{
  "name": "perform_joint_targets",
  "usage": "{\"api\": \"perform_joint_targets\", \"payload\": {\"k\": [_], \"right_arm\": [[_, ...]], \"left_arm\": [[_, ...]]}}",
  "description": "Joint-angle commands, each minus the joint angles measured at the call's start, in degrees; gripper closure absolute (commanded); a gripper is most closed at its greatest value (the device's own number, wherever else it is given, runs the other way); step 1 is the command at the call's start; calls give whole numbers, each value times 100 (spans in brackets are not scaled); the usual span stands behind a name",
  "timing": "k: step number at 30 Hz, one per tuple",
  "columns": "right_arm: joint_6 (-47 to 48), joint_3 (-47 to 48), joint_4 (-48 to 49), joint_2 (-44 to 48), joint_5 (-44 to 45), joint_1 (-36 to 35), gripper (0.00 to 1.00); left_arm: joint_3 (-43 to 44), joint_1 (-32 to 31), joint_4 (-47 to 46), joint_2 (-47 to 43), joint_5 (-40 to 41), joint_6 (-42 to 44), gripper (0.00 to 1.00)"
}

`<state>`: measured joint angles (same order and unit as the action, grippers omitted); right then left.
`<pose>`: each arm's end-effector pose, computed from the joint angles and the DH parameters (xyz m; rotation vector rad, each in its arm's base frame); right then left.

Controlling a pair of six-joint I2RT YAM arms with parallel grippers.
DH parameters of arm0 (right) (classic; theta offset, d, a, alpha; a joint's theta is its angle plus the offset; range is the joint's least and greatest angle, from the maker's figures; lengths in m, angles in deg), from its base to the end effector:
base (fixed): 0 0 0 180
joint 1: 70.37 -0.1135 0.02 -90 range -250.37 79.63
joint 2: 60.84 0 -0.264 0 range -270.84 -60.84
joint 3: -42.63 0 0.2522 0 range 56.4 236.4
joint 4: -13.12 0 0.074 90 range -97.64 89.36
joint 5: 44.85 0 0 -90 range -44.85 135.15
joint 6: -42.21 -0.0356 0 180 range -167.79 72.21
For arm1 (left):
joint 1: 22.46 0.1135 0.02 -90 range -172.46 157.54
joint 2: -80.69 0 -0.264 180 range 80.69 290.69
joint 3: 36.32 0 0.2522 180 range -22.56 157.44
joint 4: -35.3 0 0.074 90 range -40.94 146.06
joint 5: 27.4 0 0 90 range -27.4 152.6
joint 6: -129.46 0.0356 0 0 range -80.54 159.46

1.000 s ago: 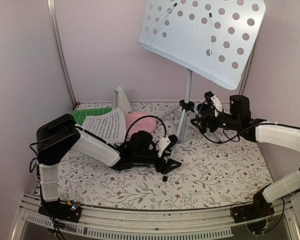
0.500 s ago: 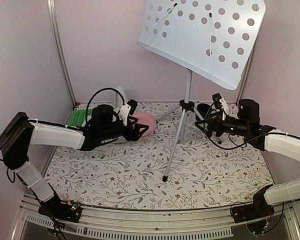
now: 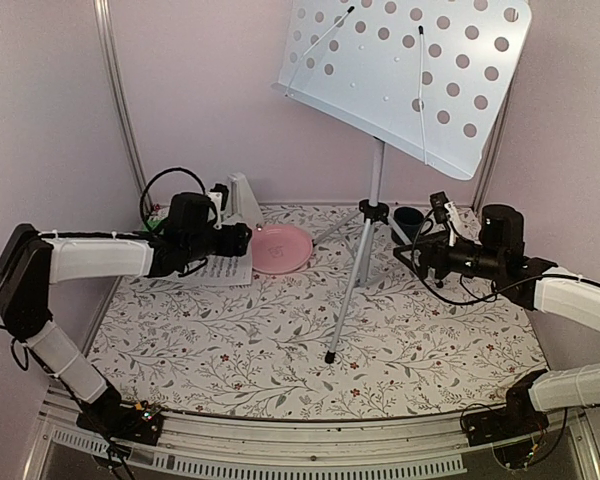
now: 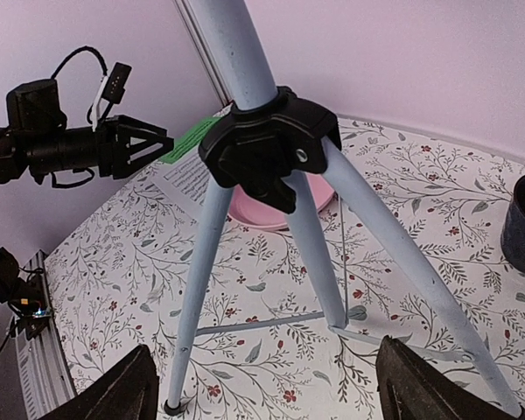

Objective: Set up the instrument practice props

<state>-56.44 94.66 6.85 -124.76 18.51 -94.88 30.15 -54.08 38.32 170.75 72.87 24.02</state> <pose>0.2220 0.1188 0.2657 -0.5882 1.8474 0.8286 0.3004 -0.1775 0.2277 0.1750 2.0360 -0.3349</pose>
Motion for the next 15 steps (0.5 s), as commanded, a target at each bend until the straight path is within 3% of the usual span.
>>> {"api": "perform_joint_targets", "payload": {"k": [1, 10, 15], "right_arm": [[-141, 11, -42, -29, 175, -115, 12], [-104, 138, -49, -145, 227, -168, 10], [-101, 157, -38, -198, 211, -192, 10]], "left_arm": [[968, 46, 1062, 516, 800, -515, 15], [2241, 105, 1833, 1536, 928, -872, 12], [2689, 112, 2111, 1994, 1103, -1062, 15]]}}
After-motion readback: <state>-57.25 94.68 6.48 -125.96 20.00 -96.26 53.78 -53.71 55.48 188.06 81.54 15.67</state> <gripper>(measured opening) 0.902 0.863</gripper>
